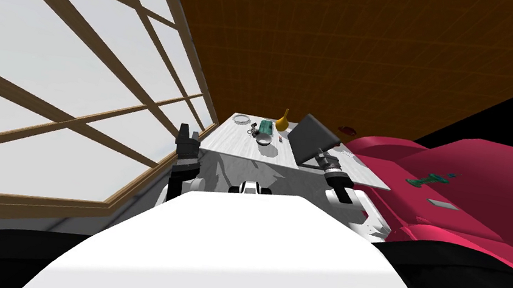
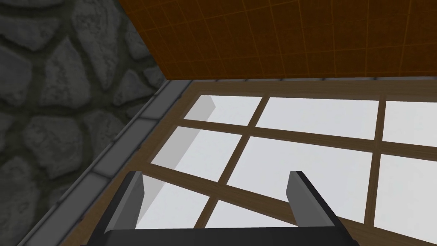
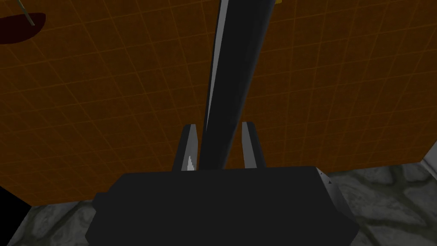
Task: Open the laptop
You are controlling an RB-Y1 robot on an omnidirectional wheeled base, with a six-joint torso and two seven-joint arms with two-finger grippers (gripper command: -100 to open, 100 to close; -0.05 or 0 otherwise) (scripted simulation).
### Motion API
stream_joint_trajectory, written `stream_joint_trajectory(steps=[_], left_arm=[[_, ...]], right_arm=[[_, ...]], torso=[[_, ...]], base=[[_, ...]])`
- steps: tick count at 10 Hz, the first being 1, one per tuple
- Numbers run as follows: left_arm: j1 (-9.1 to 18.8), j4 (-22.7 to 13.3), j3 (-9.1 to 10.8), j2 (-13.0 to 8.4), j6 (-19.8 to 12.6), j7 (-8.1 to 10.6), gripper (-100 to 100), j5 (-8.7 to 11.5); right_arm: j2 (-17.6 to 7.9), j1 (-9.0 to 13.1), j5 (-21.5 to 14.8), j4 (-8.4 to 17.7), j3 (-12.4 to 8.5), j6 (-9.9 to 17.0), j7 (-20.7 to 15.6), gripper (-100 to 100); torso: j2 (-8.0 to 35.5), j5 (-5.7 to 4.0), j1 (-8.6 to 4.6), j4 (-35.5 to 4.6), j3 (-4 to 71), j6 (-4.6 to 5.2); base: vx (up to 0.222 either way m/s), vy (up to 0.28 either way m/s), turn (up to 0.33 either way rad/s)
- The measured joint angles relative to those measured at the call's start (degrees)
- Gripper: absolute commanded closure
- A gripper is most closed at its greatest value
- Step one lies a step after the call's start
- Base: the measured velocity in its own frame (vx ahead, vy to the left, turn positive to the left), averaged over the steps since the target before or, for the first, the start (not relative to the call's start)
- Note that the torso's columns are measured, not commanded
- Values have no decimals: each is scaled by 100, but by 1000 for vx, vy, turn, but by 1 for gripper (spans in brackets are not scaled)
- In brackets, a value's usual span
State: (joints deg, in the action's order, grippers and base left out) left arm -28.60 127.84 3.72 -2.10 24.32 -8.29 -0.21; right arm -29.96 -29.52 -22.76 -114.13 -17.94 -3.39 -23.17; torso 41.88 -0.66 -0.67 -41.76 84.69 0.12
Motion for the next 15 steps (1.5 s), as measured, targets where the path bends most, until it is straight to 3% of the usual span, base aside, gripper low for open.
stream_joint_trajectory(steps=[4,7,9,12,15], left_arm=[[-1,0,0,0,0,0,0,0],[0,0,-1,1,0,0,0,0],[0,0,-1,1,0,0,0,0],[0,0,-1,1,0,0,0,0],[-1,0,-1,1,0,0,0,0]], right_arm=[[70,128,138,194,24,-21,152,100],[109,571,242,572,112,-212,145,100],[82,732,255,890,112,-273,151,100],[95,1216,360,1345,247,-463,135,100],[96,1282,369,1646,228,-498,146,100]], torso=[[4,41,64,-20,4,-23],[28,61,91,-38,-9,-30],[1,41,57,-18,6,-16],[8,49,55,-29,4,-25],[-14,26,32,-6,15,-21]], base=[[-30,-27,-38],[-39,-5,-13],[-30,-2,-53],[-40,0,-7],[-13,-5,-47]])
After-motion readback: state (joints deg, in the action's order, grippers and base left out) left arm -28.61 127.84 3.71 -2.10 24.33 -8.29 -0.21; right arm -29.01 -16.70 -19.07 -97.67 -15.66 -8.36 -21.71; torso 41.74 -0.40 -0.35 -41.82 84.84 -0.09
